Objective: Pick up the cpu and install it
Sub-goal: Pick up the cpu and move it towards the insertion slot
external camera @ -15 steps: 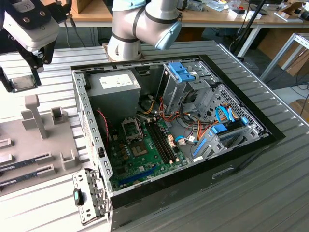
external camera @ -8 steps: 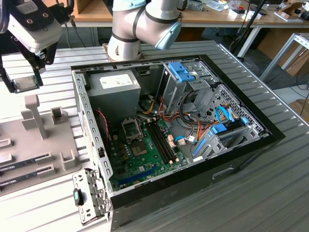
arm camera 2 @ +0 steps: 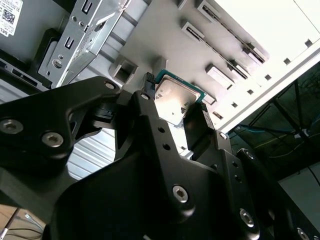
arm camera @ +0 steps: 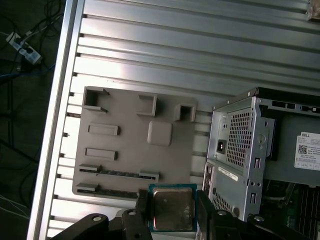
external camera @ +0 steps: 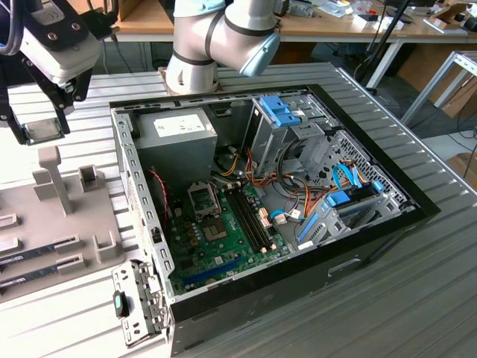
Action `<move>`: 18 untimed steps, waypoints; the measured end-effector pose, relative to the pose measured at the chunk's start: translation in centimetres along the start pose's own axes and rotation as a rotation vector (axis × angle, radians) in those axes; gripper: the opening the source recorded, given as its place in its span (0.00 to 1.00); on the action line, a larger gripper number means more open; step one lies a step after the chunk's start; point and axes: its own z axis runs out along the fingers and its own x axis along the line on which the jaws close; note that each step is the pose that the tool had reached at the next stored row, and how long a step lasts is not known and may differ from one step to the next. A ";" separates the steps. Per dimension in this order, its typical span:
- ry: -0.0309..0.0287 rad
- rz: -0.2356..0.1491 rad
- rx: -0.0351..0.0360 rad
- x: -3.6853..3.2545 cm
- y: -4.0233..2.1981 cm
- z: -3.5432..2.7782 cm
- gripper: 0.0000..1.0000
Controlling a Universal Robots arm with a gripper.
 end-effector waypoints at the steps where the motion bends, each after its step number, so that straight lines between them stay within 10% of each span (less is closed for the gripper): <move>1: 0.0000 0.000 0.0000 -0.04 -0.02 0.03 0.47; 18: 0.0000 0.000 0.0000 -0.85 -0.31 0.42 0.47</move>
